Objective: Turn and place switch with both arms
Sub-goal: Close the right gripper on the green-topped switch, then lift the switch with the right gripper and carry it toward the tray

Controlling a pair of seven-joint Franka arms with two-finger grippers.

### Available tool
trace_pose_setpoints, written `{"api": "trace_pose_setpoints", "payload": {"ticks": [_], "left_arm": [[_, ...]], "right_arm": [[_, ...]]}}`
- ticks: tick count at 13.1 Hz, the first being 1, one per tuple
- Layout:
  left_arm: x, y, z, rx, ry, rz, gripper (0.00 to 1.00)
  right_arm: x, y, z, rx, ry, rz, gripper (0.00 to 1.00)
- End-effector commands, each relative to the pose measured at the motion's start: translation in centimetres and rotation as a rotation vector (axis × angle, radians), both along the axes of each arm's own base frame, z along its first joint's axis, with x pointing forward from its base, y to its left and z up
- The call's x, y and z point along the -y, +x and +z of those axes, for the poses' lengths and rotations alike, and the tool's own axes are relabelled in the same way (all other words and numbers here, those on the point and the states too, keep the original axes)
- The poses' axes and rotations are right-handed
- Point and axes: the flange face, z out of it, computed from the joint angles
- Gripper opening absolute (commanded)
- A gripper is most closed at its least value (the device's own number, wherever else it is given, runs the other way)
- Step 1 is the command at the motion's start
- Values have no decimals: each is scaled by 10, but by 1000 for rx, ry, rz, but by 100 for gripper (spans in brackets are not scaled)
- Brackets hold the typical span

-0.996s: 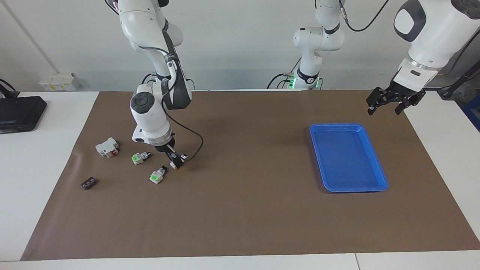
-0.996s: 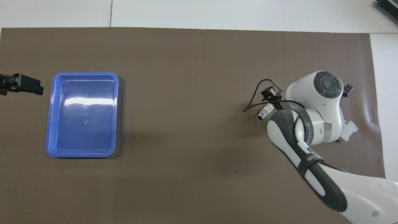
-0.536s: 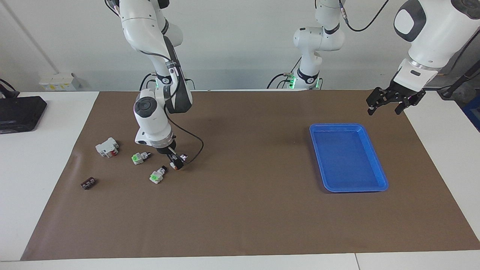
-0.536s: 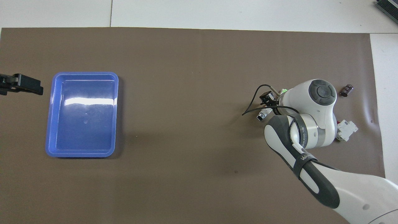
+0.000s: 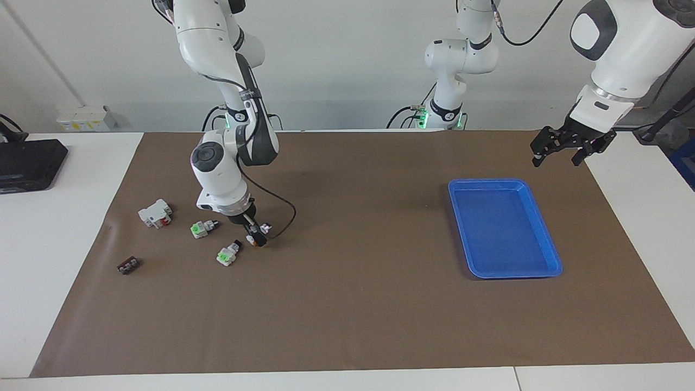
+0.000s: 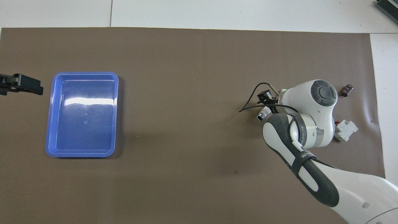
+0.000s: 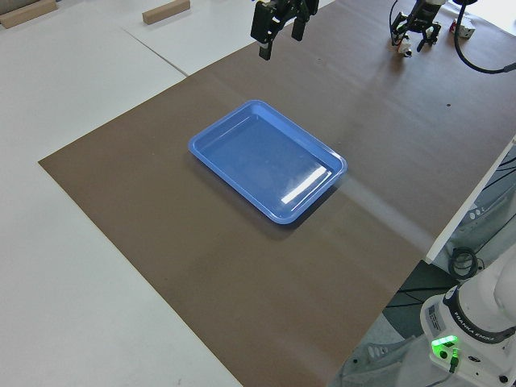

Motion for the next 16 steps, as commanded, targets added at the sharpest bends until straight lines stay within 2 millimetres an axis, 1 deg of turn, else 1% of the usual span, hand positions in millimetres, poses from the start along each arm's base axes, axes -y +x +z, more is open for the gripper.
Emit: {"api": "trace_pose_setpoints", "payload": {"ticks": [1,3,6,7,8,9,10,13,14,15,16], "left_arm": [[-2,-9,0,-1,15,-5,100],[-2,-9,0,-1,15,-5,100],[-2,-9,0,-1,15,-5,100],[-2,-9,0,-1,15,-5,100],[-2,-9,0,-1,15,-5,100],[-2,-9,0,-1,15,-5,100],[-2,-9,0,-1,15,-5,100],[-2,-9,0,-1,15,-5,100],[-2,-9,0,-1,15,-5,100],[-2,-9,0,-1,15,-5,100],[-2,-9,0,-1,15,-5,100]], "right_arm": [[7,0,-2,14,15,5,97],[7,0,-3,12,15,2,97],[6,1,-11,12,12,3,94],[6,1,-11,13,12,5,85],[6,1,-11,13,12,5,58],[6,1,-11,14,12,6,17],[7,1,-11,14,11,6,0],[9,5,-7,5,81,-73,0],[3,7,0,2,108,-87,0],[-7,11,13,-12,146,-103,0],[-13,16,30,-31,199,-120,0]]}}
